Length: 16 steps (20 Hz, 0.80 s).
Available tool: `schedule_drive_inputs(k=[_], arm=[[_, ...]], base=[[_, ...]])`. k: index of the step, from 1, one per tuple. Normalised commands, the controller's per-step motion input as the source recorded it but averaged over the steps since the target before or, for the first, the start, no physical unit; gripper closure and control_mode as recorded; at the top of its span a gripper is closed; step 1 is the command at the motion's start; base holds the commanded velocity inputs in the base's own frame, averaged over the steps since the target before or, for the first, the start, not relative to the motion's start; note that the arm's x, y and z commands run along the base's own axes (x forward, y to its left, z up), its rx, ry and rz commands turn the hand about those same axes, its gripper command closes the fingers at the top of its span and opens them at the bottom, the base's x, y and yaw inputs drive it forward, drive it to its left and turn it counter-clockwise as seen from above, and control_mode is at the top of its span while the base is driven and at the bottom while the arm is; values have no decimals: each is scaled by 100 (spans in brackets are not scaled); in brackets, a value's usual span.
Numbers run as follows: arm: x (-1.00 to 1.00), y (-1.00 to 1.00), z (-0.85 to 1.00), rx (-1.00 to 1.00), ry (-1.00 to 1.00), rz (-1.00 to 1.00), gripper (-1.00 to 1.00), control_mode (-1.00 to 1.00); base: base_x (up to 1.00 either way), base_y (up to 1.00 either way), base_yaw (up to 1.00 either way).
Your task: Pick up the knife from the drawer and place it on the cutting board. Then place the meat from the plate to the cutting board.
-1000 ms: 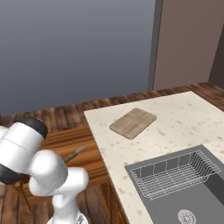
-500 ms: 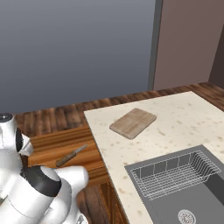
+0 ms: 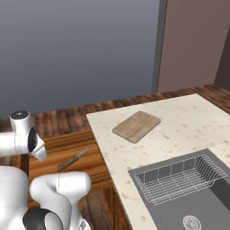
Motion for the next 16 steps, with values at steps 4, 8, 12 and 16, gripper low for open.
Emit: schedule_drive_inputs(k=[4, 8, 12, 16], arm=[[2, -40, -7, -5, -3, -39, -100, -100], [2, -36, -4, 0, 2, -21, -100, -100], [8, -47, -2, 3, 5, 0, -100, -100], [21, -26, 0, 0, 3, 11, -100, -100]], base=[[0, 0, 0], [0, 0, 0], [0, 0, 0], [0, 0, 0]])
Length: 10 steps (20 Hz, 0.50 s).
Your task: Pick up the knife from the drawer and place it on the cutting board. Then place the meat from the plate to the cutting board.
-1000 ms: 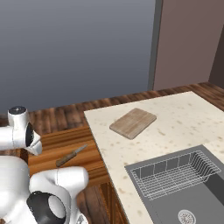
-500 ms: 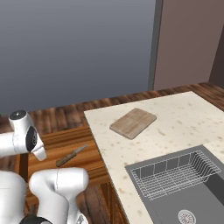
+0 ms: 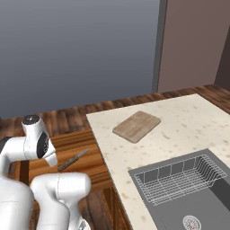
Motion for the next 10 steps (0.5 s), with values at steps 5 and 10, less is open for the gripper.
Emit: schedule_drive_inputs(k=[5, 10], arm=[[19, -10, 0, 0, 0, 7, -100, -100], [5, 0, -3, 0, 0, 5, -100, -100]], base=[[0, 0, 0], [0, 0, 0]])
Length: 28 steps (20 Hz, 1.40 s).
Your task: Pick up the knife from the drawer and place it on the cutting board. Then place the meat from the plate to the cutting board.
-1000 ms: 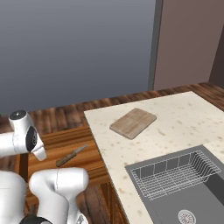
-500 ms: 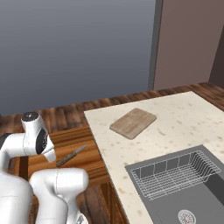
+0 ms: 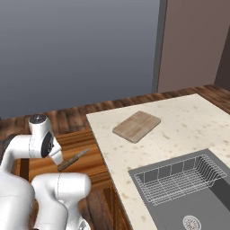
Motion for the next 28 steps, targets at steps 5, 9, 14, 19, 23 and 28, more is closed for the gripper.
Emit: schedule_drive_inputs(k=[5, 9, 14, 19, 23, 28], arm=[[15, 0, -18, -1, 0, 2, -100, -100], [15, 0, -23, -3, 0, 1, -100, -100], [21, 0, -28, -3, 0, 0, -100, -100], [3, 0, -40, -1, 0, 4, -100, -100], [3, 0, -35, 0, 0, 4, -100, -100], [0, 0, -17, -1, -6, 0, -100, -100]], base=[[0, 0, 0], [0, 0, 0], [0, 0, 0], [0, 0, 0], [0, 0, 0], [0, 0, 0]])
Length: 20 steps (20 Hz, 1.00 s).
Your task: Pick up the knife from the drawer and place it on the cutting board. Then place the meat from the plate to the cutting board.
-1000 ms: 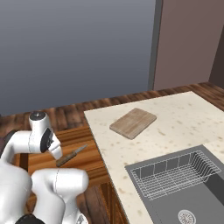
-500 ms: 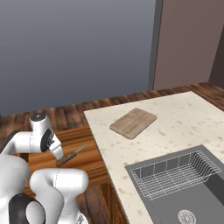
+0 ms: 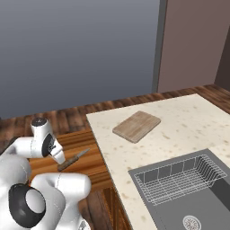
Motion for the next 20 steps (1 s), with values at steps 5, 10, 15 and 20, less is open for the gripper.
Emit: schedule_drive_inputs(k=[5, 10, 15, 20], arm=[[4, 0, -27, 1, -6, 4, -100, -100], [2, -2, -39, 2, 5, 3, -100, -100], [4, -13, -42, 2, 7, 0, -100, -100], [0, -14, -11, 0, 0, 0, -100, -100]], base=[[0, 0, 0], [0, 0, 0], [0, 0, 0], [0, 0, 0]])
